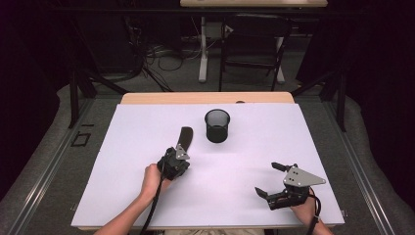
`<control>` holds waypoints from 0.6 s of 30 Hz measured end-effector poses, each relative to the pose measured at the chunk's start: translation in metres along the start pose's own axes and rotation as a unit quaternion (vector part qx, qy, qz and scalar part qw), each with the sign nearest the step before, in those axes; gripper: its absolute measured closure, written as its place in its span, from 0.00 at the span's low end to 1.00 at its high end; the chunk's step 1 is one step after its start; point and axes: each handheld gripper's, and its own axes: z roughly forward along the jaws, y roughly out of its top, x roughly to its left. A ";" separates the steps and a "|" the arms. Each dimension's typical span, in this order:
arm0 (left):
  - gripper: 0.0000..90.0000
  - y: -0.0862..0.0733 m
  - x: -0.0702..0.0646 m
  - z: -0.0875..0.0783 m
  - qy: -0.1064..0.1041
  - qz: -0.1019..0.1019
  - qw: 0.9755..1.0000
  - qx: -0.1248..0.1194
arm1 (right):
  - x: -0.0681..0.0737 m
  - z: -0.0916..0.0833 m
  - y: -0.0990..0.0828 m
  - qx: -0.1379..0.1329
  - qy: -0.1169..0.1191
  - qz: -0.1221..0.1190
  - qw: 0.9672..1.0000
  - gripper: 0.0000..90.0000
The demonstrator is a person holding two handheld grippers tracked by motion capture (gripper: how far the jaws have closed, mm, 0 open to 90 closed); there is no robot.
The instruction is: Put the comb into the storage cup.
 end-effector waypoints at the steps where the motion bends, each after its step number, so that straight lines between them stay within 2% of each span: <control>1: 1.00 -0.001 0.001 -0.001 0.003 0.000 1.000 0.000 | 0.000 0.000 0.000 0.000 0.000 0.000 1.000 0.01; 8: 1.00 -0.013 0.006 -0.004 0.011 -0.009 1.000 0.006 | 0.000 0.000 0.000 0.000 0.000 0.000 1.000 0.01; 18: 1.00 -0.013 0.009 -0.005 0.029 -0.014 0.999 0.014 | 0.000 0.001 0.000 0.000 0.002 0.000 1.000 0.01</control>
